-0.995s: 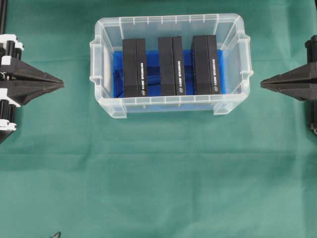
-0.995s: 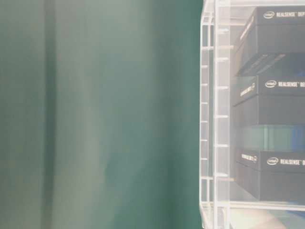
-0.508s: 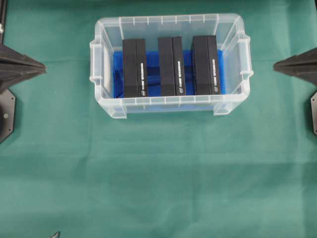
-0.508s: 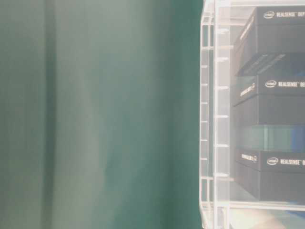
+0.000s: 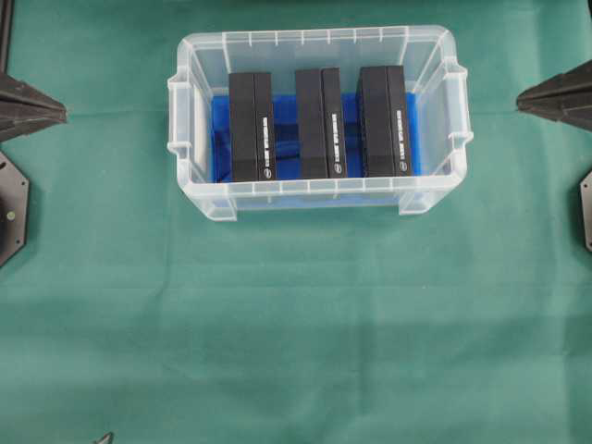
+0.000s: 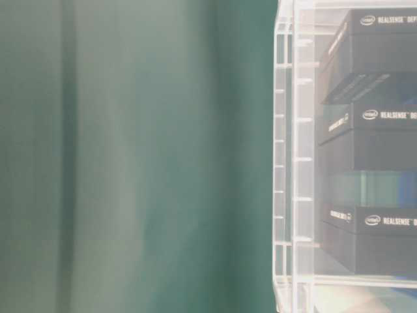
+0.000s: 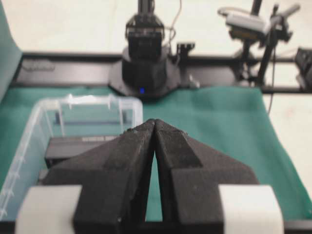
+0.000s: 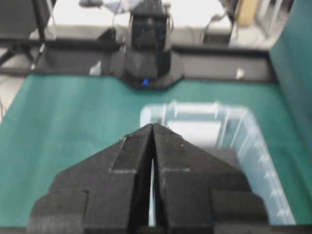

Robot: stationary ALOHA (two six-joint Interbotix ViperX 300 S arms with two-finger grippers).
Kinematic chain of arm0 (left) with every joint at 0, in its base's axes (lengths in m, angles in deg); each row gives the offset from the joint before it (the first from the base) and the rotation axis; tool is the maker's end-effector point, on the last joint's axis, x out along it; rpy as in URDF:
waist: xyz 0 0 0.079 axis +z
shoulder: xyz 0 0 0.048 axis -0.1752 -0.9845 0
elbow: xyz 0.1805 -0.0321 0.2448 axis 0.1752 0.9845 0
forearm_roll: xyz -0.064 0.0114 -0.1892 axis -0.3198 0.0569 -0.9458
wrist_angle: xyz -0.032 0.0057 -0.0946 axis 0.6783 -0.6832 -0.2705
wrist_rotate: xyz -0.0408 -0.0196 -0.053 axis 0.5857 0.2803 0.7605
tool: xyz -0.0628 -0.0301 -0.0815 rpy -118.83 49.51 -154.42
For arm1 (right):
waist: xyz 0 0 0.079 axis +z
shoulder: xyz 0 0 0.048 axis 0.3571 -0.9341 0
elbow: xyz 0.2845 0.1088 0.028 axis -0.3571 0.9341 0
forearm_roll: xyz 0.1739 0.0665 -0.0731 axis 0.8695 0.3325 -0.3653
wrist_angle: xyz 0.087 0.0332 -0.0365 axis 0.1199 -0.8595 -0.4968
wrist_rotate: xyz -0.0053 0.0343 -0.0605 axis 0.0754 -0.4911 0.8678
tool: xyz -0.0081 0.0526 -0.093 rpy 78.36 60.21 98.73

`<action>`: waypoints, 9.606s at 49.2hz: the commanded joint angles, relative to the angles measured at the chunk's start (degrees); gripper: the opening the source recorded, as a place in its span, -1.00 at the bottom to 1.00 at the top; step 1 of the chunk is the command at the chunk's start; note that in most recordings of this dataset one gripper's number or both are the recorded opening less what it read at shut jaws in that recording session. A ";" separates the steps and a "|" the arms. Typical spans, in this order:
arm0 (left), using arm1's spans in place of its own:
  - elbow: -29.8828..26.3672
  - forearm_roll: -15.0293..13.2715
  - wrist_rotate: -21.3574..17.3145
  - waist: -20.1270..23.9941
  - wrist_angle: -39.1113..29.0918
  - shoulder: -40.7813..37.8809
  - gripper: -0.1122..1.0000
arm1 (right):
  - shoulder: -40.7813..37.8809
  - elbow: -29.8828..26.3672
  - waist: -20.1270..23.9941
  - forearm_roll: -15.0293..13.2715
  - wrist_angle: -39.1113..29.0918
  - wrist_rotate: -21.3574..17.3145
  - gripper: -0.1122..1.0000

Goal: Take the box out of the case with the right arm.

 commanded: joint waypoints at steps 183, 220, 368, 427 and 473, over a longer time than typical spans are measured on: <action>-16.70 0.09 10.63 -8.00 -59.15 -10.90 -0.80 | -14.59 -9.76 -22.59 -4.04 -60.38 -60.12 -0.51; -16.70 0.09 10.63 -8.00 -59.33 -10.90 -0.80 | -16.44 -10.11 -22.59 -4.92 -61.26 -62.49 0.93; -16.61 0.09 10.55 -8.00 -59.41 -10.72 -0.80 | -58.62 -49.57 -11.69 -4.13 -52.12 -62.75 0.92; -16.61 0.00 10.63 -8.00 -59.50 -10.99 -0.80 | -63.02 -39.29 -12.39 -4.22 -41.92 -63.37 0.92; -16.61 0.09 10.72 -8.00 -59.50 -10.99 -0.80 | -66.71 -34.54 -12.30 2.37 -34.80 -64.86 0.75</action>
